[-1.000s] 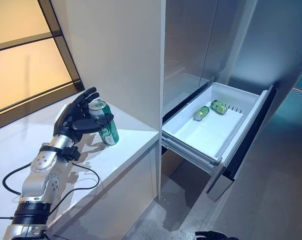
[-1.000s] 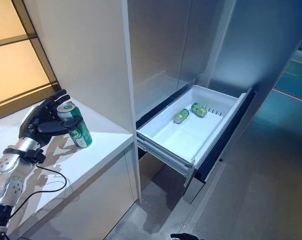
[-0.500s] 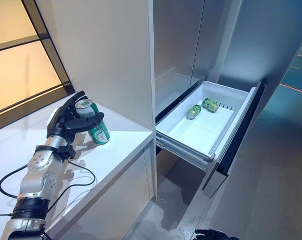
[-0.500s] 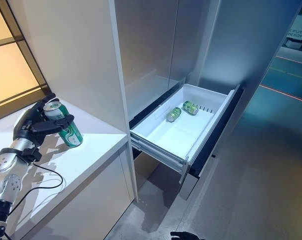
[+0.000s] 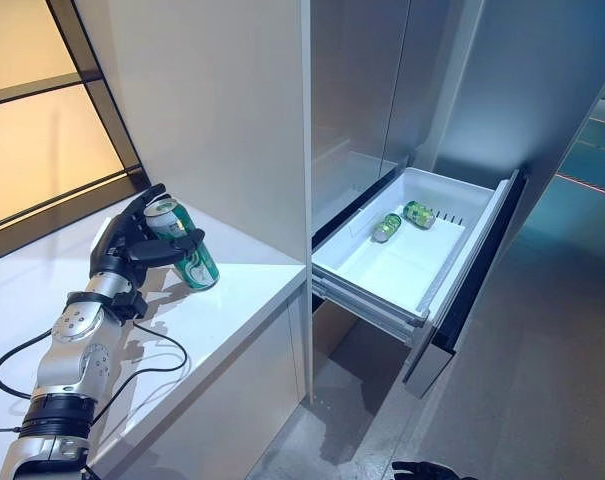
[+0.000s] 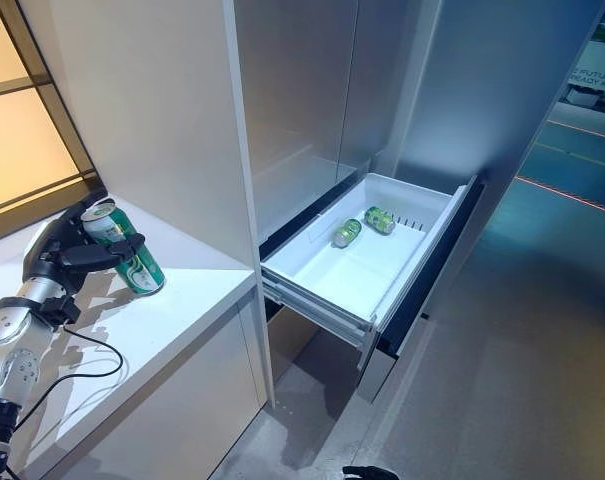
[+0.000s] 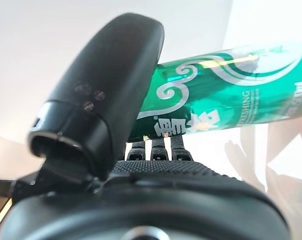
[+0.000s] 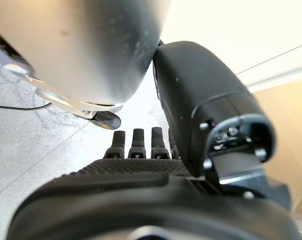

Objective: Put drinks into fridge and close the fridge

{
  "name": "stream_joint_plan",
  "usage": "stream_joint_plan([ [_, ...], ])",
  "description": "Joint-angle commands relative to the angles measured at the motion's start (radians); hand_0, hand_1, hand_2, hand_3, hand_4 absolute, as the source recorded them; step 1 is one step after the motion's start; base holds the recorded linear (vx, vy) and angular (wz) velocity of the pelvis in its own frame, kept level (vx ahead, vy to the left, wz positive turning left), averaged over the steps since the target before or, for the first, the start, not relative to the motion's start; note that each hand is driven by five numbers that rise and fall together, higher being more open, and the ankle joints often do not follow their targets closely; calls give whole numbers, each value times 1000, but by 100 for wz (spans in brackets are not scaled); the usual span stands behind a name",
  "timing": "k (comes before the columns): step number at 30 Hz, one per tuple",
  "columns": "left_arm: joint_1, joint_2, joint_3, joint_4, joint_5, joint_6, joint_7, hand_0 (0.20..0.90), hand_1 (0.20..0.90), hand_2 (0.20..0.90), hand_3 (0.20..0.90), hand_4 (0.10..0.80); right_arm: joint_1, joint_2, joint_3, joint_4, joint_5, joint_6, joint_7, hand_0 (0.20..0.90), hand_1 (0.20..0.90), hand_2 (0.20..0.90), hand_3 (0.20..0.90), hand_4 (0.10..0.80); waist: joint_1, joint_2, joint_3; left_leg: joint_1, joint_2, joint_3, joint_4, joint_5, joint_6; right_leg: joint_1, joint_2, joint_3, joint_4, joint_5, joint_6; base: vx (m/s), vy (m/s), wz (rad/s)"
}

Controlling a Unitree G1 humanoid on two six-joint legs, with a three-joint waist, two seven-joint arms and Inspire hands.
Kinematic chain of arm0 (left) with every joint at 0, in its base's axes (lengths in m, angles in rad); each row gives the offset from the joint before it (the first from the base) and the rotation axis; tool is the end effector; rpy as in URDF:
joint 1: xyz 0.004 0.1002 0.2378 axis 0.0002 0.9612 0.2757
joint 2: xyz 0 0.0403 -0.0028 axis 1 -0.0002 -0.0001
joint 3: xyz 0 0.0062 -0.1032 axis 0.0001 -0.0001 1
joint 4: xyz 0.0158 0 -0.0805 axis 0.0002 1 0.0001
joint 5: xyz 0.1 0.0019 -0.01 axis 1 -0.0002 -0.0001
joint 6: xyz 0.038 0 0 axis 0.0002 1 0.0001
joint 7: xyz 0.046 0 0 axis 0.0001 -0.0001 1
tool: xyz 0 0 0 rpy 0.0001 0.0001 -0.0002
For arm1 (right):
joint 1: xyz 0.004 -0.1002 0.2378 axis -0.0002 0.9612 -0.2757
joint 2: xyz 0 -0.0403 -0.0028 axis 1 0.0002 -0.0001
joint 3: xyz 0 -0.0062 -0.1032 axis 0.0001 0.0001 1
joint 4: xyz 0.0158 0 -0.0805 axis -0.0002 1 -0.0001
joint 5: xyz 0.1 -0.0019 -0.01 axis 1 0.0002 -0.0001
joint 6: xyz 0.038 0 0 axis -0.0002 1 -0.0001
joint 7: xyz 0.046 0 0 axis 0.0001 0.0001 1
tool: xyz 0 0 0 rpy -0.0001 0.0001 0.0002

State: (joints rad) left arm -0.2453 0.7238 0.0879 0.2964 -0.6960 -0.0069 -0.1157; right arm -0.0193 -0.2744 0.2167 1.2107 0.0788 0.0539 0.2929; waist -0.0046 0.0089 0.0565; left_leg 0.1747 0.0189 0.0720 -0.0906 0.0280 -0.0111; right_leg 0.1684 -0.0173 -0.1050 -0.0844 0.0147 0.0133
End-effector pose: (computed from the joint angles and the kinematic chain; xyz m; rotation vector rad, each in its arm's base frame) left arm 0.2413 0.3081 0.1170 -0.0053 -0.0743 0.0759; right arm 0.0789 -0.2311 -0.1123 -0.1187 1.2931 0.2189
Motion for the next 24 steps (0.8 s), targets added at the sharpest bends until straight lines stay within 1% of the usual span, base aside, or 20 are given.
stream_joint_plan([
  [1, -237, 69, 19, -28, -99, -120, -37, 512, 512, 512, 447, 347, -3, -39, 39, 76, -10, 13, 27, 900, 900, 900, 900, 800, -9, 23, -17, 21, -76, -12, 55, -130, 55, -32, 18, 59, 114, -106, 42, 0, 0, 0],
  [2, -236, 63, 20, -35, -107, -121, -40, 446, 446, 446, 370, 270, -3, -39, 37, 78, -11, 11, 26, 900, 900, 900, 900, 800, -9, 23, -18, 22, -77, -13, 54, -130, 56, -32, 18, 61, 115, -106, 42, 0, 0, 0],
  [3, -236, 60, 18, -36, -114, -124, -40, 307, 307, 307, 208, 108, -3, -40, 37, 79, -13, 11, 27, 900, 900, 900, 900, 800, -10, 23, -18, 22, -77, -13, 54, -130, 56, -32, 18, 61, 115, -106, 42, 0, 0, 0],
  [4, -238, 53, 13, -39, -118, -130, -45, 300, 300, 300, 200, 100, -5, -42, 36, 80, -14, 11, 30, 900, 900, 900, 900, 800, -11, 23, -19, 22, -77, -14, 54, -130, 55, -32, 18, 63, 116, -106, 42, 0, 0, 0],
  [10, -241, 32, 8, -40, -120, -163, -37, 300, 300, 300, 200, 100, -9, -45, 36, 88, -18, 10, 36, 900, 900, 900, 900, 800, -14, 26, -22, 25, -78, -19, 45, -127, 55, -33, 20, 66, 115, -107, 42, 0, 0, 0],
  [17, -251, 32, -13, -23, -81, -177, -33, 300, 300, 300, 200, 100, -13, -47, 37, 94, -23, 8, 39, 900, 900, 900, 900, 800, -18, 28, -25, 23, -80, -21, 45, -126, 55, -35, 21, 71, 115, -106, 42, 6, -4, -2],
  [24, -255, 36, -19, -44, -96, -183, -54, 300, 300, 300, 200, 100, -12, -45, 43, 94, -18, -11, 38, 900, 900, 900, 900, 800, -18, 29, -27, 23, -79, -18, 42, -124, 54, -33, 23, 71, 109, -104, 42, -2, -6, -8],
])
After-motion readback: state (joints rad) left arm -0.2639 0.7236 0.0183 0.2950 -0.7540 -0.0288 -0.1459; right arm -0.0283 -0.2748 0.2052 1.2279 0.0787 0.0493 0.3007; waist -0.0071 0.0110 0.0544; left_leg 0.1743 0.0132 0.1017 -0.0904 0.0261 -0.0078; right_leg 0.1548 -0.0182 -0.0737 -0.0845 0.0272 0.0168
